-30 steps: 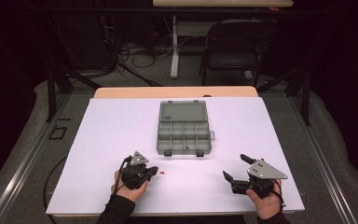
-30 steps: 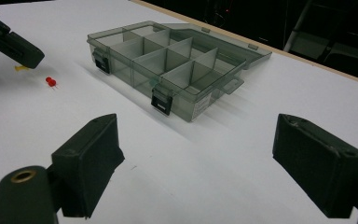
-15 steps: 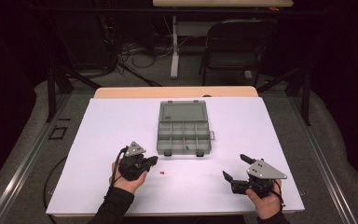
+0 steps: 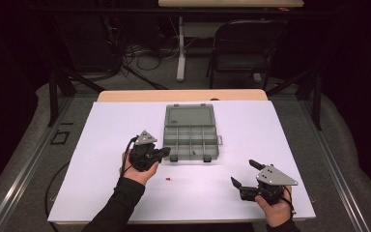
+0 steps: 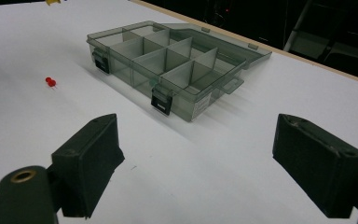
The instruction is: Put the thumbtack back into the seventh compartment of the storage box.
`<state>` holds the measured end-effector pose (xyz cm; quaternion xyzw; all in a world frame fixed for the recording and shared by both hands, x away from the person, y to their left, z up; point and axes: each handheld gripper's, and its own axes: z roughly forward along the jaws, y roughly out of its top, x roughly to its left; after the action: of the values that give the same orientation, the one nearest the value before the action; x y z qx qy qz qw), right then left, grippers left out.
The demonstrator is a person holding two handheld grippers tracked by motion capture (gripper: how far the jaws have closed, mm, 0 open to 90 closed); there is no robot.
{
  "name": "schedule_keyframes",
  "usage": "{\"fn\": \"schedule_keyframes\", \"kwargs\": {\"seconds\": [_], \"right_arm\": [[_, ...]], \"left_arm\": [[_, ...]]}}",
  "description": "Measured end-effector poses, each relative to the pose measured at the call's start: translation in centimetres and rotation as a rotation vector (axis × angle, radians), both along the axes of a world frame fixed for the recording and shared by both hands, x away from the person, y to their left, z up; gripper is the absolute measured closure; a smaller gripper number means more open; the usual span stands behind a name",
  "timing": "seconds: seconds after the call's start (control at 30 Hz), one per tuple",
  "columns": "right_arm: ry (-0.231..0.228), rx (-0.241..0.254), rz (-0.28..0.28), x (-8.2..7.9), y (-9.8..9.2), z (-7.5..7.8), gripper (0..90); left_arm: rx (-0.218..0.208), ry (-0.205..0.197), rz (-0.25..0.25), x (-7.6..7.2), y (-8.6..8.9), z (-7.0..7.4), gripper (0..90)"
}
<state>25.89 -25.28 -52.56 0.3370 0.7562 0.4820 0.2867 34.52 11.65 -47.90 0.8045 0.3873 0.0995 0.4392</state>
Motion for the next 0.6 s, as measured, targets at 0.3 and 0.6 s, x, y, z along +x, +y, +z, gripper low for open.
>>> {"fn": "schedule_keyframes", "kwargs": {"seconds": [0.3,0.6], "right_arm": [[0.001,0.001,0.000,0.0,0.0,0.0,14.4],[0.002,0.003,0.003,0.1,0.1,-0.1,14.5]], "left_arm": [[0.012,-0.005,-0.034,1.7,-2.4,0.6,90.0],[0.025,0.000,-0.050,3.1,-4.4,0.4,90.0]]}}
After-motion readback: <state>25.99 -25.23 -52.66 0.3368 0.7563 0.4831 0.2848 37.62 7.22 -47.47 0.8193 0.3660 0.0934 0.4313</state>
